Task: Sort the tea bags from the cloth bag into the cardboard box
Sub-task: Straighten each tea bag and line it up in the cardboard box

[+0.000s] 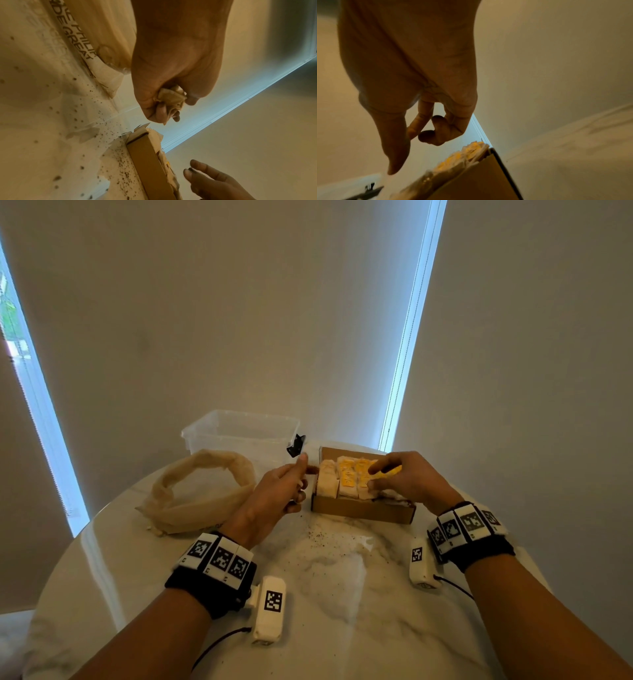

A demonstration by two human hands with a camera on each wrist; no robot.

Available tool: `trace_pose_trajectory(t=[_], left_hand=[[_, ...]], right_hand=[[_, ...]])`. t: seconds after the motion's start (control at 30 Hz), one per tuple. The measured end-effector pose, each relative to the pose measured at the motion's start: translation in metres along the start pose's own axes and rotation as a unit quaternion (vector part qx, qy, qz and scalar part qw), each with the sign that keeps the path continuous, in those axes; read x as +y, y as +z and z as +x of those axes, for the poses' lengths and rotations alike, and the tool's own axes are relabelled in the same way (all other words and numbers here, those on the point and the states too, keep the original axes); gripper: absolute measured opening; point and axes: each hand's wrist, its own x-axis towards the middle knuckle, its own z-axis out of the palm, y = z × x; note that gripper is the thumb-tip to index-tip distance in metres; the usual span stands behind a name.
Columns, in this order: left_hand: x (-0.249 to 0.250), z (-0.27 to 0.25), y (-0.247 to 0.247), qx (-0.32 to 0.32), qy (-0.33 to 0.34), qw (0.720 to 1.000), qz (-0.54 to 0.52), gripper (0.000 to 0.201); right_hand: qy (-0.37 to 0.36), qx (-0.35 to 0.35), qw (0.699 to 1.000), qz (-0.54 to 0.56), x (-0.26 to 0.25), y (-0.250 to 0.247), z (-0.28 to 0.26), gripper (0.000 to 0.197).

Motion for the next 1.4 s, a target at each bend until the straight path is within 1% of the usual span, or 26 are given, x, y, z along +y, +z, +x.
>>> trace_pose_trajectory(t=[0.07,0.1,0.13,0.17,0.23,0.3,0.33,0.47,0.53,0.6,0.63,0.7,0.77,0.83,0.9,0.93,0.97,1.03,1.1,1.17,1.23,1.3,1.4], left_hand=[[0.003,0.0,0.003,-0.013,-0.02,0.999,-0.035,0.06],[0.005,-0.001,0.004,-0.021,-0.027,0.998,-0.056,0.065],[0.006,-0.003,0.005,-0.028,-0.032,0.996,-0.072,0.068],[0.007,-0.005,0.005,-0.036,-0.033,0.996,-0.08,0.07],[0.008,-0.008,0.005,-0.05,-0.027,0.995,-0.083,0.074],[0.007,-0.008,0.004,-0.063,-0.026,0.995,-0.078,0.08],[0.007,-0.008,0.004,-0.067,-0.027,0.995,-0.071,0.083],[0.003,-0.005,0.003,-0.082,-0.031,0.995,-0.047,0.097],[0.001,-0.004,0.003,-0.091,-0.031,0.994,-0.053,0.099],[0.0,-0.004,0.004,-0.099,-0.031,0.993,-0.054,0.093],[0.0,-0.003,0.005,-0.103,-0.03,0.993,-0.049,0.088],[-0.002,-0.002,0.006,-0.107,-0.032,0.993,-0.028,0.082],[-0.005,-0.001,0.007,-0.085,-0.033,0.996,-0.001,0.079],[-0.006,0.001,0.005,-0.044,-0.024,0.998,0.028,0.068],[-0.008,0.004,0.001,-0.019,-0.021,0.999,0.04,0.055],[-0.009,0.007,-0.003,-0.014,-0.025,0.999,0.035,0.053],[-0.009,0.008,-0.005,-0.018,-0.029,0.999,0.024,0.055],[-0.006,0.008,-0.006,-0.034,-0.036,0.999,0.008,0.067],[-0.005,0.004,-0.004,-0.025,-0.006,0.999,0.025,0.069],[-0.004,-0.002,0.0,-0.016,0.027,0.997,0.073,0.062],[-0.007,-0.006,0.001,-0.032,0.046,0.992,0.117,0.054],[-0.008,-0.008,0.0,-0.039,0.046,0.988,0.14,0.05],[-0.004,-0.009,-0.001,-0.055,0.031,0.991,0.118,0.048]], right_hand=[[-0.01,0.026,0.997,0.073,-0.006,0.003,-0.006,0.019],[-0.012,0.027,0.993,0.11,-0.013,0.007,-0.01,0.019],[-0.011,0.013,0.99,0.136,-0.02,0.012,-0.014,0.021],[-0.013,-0.015,0.989,0.147,-0.028,0.02,-0.019,0.024],[-0.019,-0.085,0.986,0.145,-0.041,0.037,-0.026,0.032],[-0.021,-0.125,0.979,0.162,-0.048,0.05,-0.031,0.033],[-0.028,-0.128,0.978,0.163,-0.049,0.054,-0.032,0.032],[-0.073,-0.098,0.982,0.143,-0.049,0.056,-0.035,0.033],[-0.096,-0.107,0.981,0.131,-0.046,0.056,-0.037,0.035],[-0.11,-0.121,0.979,0.122,-0.044,0.059,-0.039,0.032],[-0.111,-0.116,0.98,0.121,-0.043,0.061,-0.038,0.027],[-0.106,-0.087,0.982,0.132,-0.043,0.064,-0.037,0.017],[-0.094,-0.058,0.978,0.177,-0.042,0.061,-0.036,0.012],[-0.071,-0.033,0.969,0.235,-0.039,0.058,-0.035,0.014],[-0.043,-0.012,0.962,0.268,-0.032,0.056,-0.034,0.017],[-0.03,-0.006,0.96,0.277,-0.03,0.055,-0.034,0.019],[-0.02,-0.002,0.96,0.28,-0.027,0.055,-0.034,0.022],[-0.014,-0.001,0.963,0.27,-0.026,0.054,-0.034,0.026],[-0.015,-0.005,0.967,0.255,-0.026,0.053,-0.034,0.023],[-0.014,-0.02,0.969,0.246,-0.028,0.053,-0.034,0.02],[-0.009,-0.042,0.968,0.246,-0.028,0.053,-0.035,0.019],[-0.013,-0.061,0.966,0.251,-0.029,0.052,-0.036,0.019],[-0.024,-0.082,0.956,0.282,-0.029,0.052,-0.037,0.018]])
